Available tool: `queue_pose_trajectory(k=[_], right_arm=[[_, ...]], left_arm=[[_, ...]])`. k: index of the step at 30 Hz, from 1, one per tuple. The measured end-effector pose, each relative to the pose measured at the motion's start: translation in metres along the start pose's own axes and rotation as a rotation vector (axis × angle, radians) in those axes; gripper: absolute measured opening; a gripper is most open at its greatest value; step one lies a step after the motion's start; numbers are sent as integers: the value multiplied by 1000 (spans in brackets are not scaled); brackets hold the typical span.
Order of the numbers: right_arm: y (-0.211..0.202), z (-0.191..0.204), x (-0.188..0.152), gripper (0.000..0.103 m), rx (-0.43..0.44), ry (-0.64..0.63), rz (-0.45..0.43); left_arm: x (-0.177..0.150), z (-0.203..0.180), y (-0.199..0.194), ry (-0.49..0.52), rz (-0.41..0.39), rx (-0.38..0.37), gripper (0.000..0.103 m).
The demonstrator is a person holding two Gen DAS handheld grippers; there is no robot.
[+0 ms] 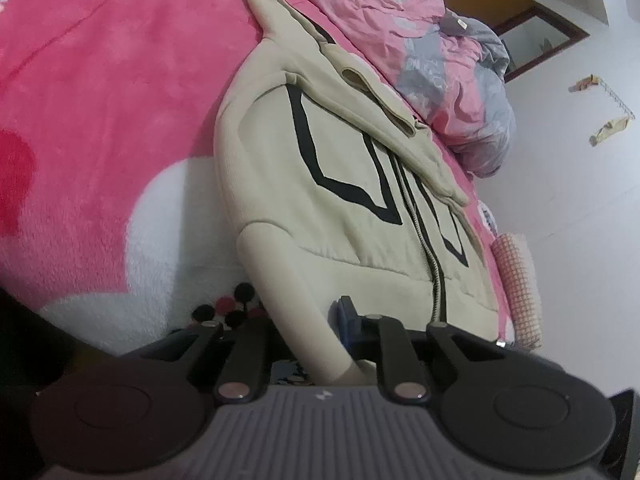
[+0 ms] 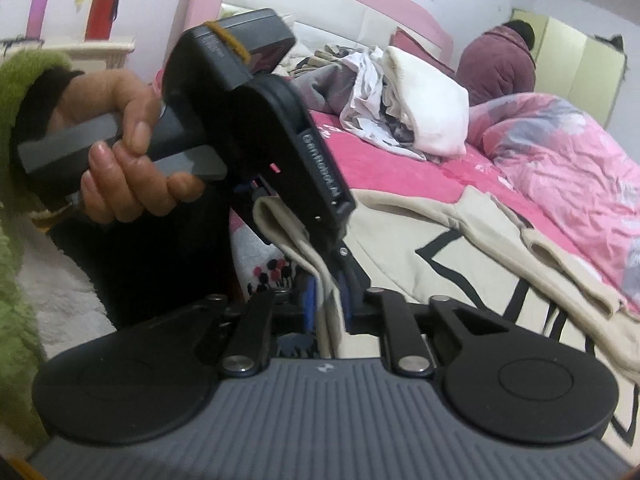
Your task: Fold clothes
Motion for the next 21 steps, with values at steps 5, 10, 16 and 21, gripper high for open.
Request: queue_pose_trajectory(k=[5, 10, 16, 21], right_arm=[[-16, -24, -5, 38, -17, 130, 0], [-39, -66, -16, 48, -109, 345, -11], [-85, -135, -41, 58, -280, 654, -55], [-150, -197, -78, 66, -497, 912, -121]], left_arm=[[-2, -3, -1, 44, 3, 19, 15], [-5, -6, 1, 92, 12, 31, 14], [-5, -7, 2, 106, 26, 21, 17], [-7, -8, 3, 118, 38, 13, 19]])
Point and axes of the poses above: each gripper's, at about its wrist camera, not at the fingertips, and y roughly the way its jaws point, z to its left, x to its top, the point moved 8 cm from there along y, roughly the way its jaws point, and after that the axes turned 11 degrees about -z, right-handed, at the moved point
